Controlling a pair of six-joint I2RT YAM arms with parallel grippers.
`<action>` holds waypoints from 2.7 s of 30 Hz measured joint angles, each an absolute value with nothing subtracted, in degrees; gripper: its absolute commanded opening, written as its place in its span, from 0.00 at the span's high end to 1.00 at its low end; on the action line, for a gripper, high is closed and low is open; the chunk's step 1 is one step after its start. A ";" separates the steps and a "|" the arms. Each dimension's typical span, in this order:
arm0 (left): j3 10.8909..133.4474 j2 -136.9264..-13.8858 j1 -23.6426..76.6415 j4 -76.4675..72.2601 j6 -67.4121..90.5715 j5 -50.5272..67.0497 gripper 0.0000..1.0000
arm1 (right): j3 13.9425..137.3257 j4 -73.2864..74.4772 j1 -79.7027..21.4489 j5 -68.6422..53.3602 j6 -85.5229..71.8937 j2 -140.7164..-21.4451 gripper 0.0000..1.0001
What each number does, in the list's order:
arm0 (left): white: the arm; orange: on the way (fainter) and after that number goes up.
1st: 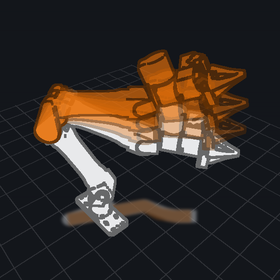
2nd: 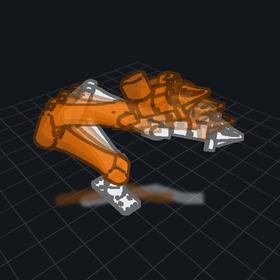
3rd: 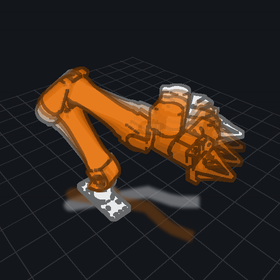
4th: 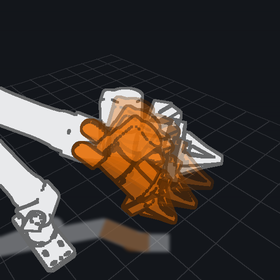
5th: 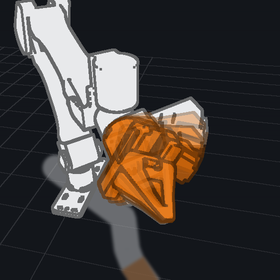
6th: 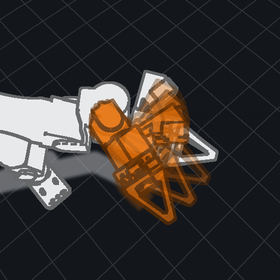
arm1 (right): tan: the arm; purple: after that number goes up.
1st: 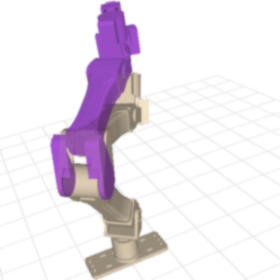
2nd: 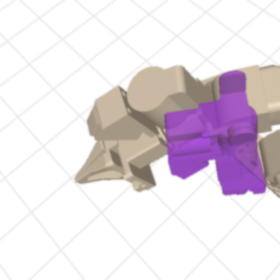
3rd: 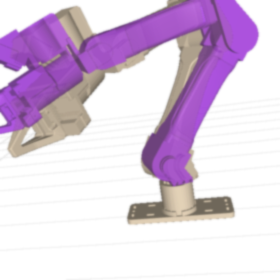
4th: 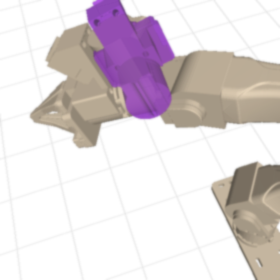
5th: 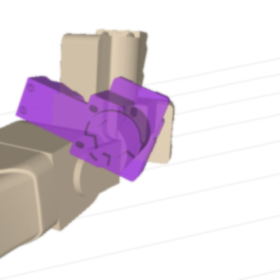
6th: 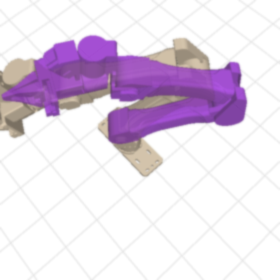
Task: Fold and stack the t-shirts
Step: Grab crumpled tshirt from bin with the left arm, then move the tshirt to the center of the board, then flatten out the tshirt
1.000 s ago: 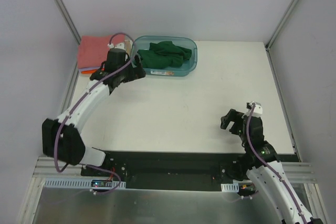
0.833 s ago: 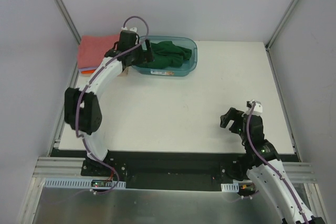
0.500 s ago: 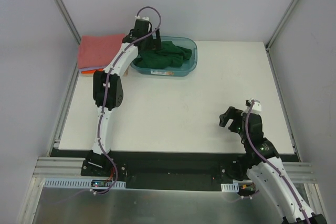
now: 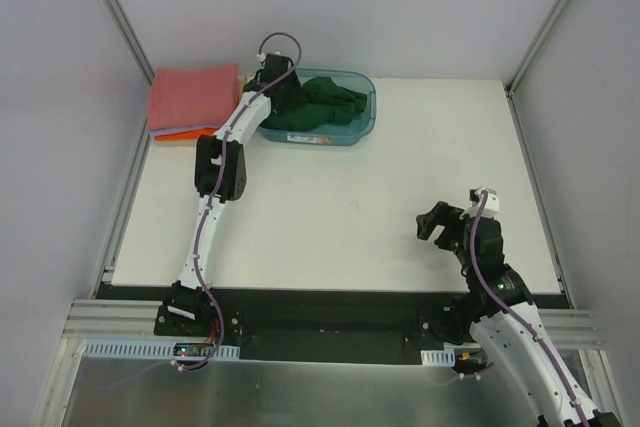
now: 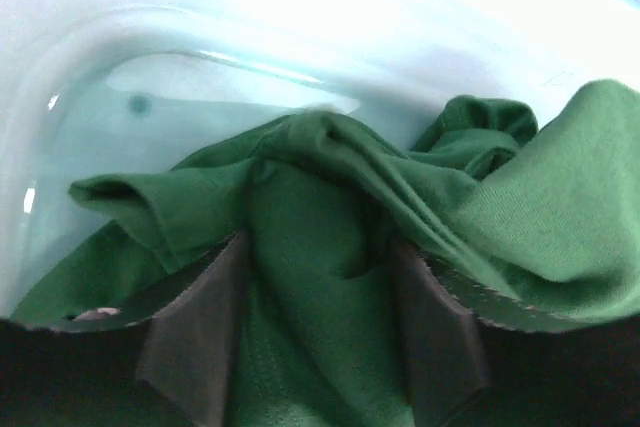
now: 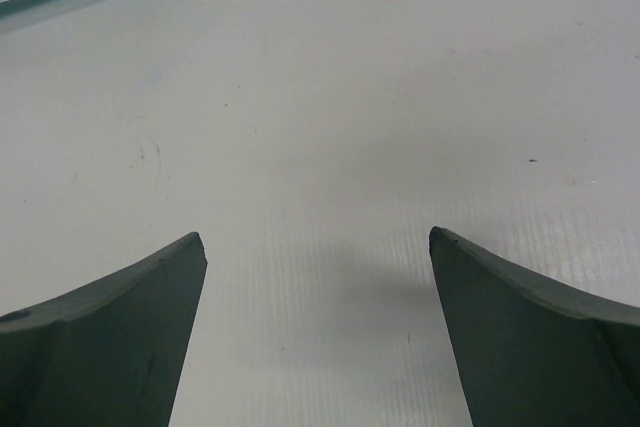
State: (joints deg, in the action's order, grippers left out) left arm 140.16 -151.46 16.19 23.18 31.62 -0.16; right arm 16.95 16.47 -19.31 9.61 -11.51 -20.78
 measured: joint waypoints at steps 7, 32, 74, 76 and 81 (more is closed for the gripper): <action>140.77 -152.77 15.53 19.53 37.17 6.13 1.00 | 16.91 16.53 -19.31 9.65 -11.53 -17.30 0.04; 125.64 -90.50 27.86 15.46 21.19 19.38 1.00 | 16.03 18.63 -19.31 10.81 -10.28 -11.77 0.04; 39.64 -58.78 21.30 16.88 30.33 -0.78 1.00 | 22.87 11.64 -35.86 -7.35 -10.55 -50.65 0.01; 38.57 -56.62 20.27 16.05 31.05 -0.78 1.00 | 25.28 9.41 -40.80 -6.24 -11.70 -55.00 0.05; 37.08 -53.63 19.38 14.20 32.25 -1.26 1.00 | 30.59 5.72 -49.82 2.48 -15.94 -67.02 0.20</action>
